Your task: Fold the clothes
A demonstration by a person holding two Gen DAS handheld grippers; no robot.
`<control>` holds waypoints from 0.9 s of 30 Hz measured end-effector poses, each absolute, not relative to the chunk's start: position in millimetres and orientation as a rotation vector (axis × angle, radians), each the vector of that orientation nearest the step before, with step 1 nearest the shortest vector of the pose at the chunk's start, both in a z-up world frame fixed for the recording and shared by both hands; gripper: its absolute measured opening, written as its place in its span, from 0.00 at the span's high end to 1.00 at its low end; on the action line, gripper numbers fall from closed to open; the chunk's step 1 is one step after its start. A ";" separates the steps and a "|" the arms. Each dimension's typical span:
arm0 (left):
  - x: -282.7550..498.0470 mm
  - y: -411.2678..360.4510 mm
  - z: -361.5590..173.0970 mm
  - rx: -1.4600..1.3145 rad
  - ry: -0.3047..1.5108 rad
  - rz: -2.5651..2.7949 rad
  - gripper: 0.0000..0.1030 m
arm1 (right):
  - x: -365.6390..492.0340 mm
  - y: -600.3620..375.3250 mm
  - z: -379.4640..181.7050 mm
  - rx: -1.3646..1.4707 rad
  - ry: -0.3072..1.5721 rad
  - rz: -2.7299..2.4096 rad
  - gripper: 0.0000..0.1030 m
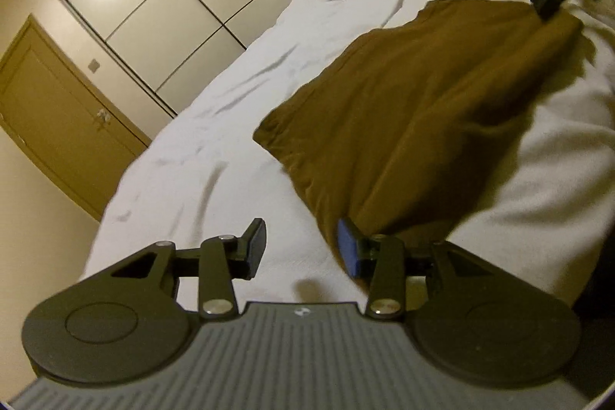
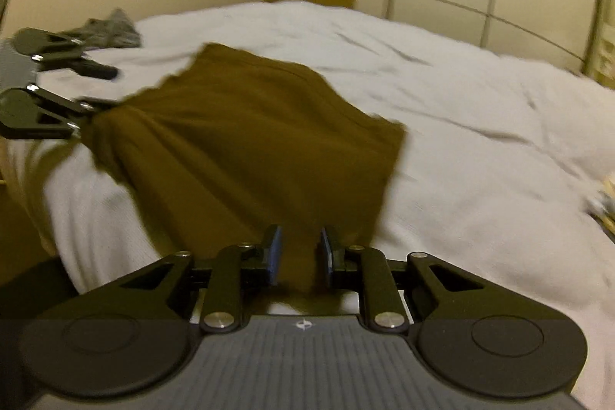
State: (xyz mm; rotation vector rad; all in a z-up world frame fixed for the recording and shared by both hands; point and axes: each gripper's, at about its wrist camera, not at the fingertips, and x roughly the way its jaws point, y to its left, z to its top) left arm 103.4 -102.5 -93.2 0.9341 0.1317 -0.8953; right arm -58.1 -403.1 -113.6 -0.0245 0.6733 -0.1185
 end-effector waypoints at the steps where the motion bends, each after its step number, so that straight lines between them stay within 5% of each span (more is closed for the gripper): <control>1: 99.5 -99.2 -91.1 0.950 0.116 -0.896 0.63 | -62.8 -401.4 -110.4 -0.039 0.669 -0.133 0.82; 5: 62.2 -89.6 -88.0 1.056 -0.026 -0.979 0.44 | -79.7 -372.6 -95.1 -0.158 0.613 -0.095 0.72; 7: 43.7 -94.8 -92.4 1.141 -0.100 -1.023 0.43 | -85.7 -352.0 -91.5 -0.235 0.584 -0.049 0.63; 12: 24.8 -122.4 -115.7 1.353 -0.199 -1.098 0.43 | -76.9 -318.6 -92.0 -0.322 0.570 0.025 0.62; 16: 31.8 -140.8 -136.4 1.505 -0.193 -1.096 0.54 | -68.5 -302.1 -97.0 -0.415 0.601 0.043 0.62; 22: 31.0 -144.4 -154.7 1.602 -0.339 -1.061 0.49 | -57.6 -293.5 -114.8 -0.548 0.635 0.046 0.54; 27: 37.1 -146.3 -167.0 1.626 -0.344 -1.126 0.74 | -41.7 -286.4 -132.3 -0.661 0.645 0.067 0.54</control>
